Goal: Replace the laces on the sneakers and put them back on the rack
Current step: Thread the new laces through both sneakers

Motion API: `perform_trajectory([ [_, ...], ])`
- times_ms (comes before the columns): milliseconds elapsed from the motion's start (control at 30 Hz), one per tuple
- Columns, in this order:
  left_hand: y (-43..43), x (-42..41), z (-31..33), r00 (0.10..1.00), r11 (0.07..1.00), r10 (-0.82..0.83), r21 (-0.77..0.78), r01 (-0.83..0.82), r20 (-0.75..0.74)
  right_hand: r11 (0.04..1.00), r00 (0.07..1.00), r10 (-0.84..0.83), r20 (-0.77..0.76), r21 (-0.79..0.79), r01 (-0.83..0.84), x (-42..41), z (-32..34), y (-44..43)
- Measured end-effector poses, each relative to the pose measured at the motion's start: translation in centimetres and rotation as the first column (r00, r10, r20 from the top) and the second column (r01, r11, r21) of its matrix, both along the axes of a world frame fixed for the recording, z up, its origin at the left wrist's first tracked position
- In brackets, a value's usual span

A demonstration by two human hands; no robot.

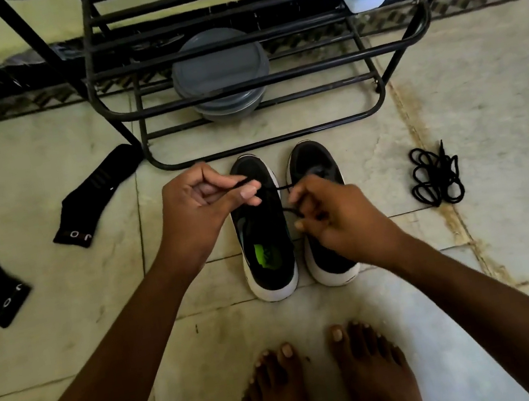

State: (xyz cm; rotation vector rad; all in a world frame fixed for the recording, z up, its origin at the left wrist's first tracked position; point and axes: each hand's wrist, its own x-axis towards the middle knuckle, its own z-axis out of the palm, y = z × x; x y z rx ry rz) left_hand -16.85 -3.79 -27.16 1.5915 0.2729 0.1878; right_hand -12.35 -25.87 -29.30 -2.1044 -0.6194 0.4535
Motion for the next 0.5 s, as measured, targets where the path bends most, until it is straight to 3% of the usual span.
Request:
perform_trajectory([
  [67,-0.4,0.3,1.2,1.0,1.0,-0.012,0.015,0.012,0.029,0.983,0.981,-0.074,-0.177,0.151,0.101,0.4,1.7,-0.2],
  [167,-1.2,1.3,3.3,0.996,0.999,-0.041,0.002,0.041,0.081,0.925,0.956,-0.119,-0.267,0.321,0.205,1.3,4.4,-0.9],
  [367,-3.9,3.3,7.7,0.975,0.998,-0.057,0.013,0.055,0.215,0.87,0.971,-0.149,-0.186,0.441,0.218,2.9,8.0,-2.4],
  [500,-4.6,3.6,10.0,0.969,0.998,-0.071,0.016,0.069,0.238,0.892,0.977,-0.116,-0.178,0.414,0.181,3.1,9.5,-2.7],
])
